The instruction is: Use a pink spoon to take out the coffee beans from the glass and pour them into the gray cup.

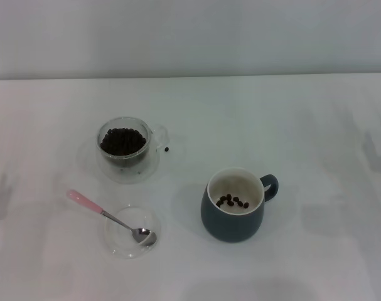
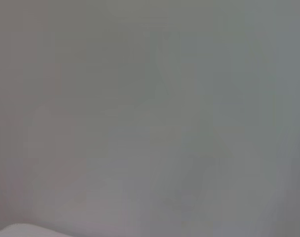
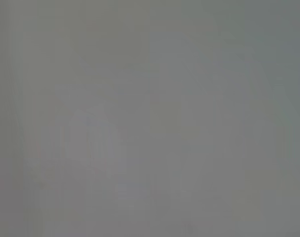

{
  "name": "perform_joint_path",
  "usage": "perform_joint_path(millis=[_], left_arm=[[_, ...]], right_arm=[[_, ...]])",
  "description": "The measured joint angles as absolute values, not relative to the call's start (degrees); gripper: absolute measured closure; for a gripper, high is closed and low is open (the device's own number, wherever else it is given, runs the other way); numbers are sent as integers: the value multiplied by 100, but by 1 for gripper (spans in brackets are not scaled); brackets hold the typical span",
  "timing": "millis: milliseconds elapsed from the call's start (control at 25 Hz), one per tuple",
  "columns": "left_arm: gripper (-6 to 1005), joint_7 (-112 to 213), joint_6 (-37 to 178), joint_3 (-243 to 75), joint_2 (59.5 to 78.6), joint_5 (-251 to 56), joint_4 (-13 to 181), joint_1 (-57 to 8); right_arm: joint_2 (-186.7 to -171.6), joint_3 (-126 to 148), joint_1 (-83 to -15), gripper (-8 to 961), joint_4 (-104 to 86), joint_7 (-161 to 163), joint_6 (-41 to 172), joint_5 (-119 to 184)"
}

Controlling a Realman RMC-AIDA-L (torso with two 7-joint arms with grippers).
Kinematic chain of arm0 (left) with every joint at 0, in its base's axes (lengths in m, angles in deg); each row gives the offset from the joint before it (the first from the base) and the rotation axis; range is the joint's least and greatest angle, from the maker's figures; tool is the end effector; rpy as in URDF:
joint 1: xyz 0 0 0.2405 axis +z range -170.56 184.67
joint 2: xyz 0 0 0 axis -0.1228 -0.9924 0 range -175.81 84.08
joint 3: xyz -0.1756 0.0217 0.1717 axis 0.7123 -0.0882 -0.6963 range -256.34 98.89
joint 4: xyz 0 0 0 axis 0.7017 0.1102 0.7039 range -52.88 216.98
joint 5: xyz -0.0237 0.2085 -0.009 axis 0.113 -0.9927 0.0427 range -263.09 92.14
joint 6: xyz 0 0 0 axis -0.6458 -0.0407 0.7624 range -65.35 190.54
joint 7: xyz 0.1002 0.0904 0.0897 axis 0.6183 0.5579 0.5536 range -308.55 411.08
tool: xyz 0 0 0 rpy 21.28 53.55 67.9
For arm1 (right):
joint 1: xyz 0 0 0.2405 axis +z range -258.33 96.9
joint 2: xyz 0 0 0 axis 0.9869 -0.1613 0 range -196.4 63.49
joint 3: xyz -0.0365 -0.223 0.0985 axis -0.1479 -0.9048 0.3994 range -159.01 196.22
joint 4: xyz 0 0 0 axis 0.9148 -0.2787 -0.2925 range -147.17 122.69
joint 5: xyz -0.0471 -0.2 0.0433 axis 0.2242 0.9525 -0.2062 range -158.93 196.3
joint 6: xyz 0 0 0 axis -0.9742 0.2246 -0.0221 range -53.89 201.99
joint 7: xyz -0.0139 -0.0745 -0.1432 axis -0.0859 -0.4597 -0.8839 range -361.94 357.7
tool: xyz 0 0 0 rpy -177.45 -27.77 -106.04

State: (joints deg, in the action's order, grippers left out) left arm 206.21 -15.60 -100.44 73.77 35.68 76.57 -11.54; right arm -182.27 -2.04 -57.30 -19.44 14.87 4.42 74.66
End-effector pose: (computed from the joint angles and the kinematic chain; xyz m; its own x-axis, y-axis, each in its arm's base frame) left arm -0.3638 0.2782 -0.0015 0.4910 -0.0133 0.8711 0.8706 -0.0293 -0.4912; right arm 0.3781 0.3117 0.0164 0.6224 -0.0516 -0.7810 -0.7809 0.0262 -0.6241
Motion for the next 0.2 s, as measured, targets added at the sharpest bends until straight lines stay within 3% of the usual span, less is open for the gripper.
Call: perform_joint_path(millis=[200], left_arm=[[327, 20644, -1474, -9541, 7382, 3758, 7395, -1286]], right_arm=[[-18229, -204, -5743, 297, -1912, 1521, 530, 7442]])
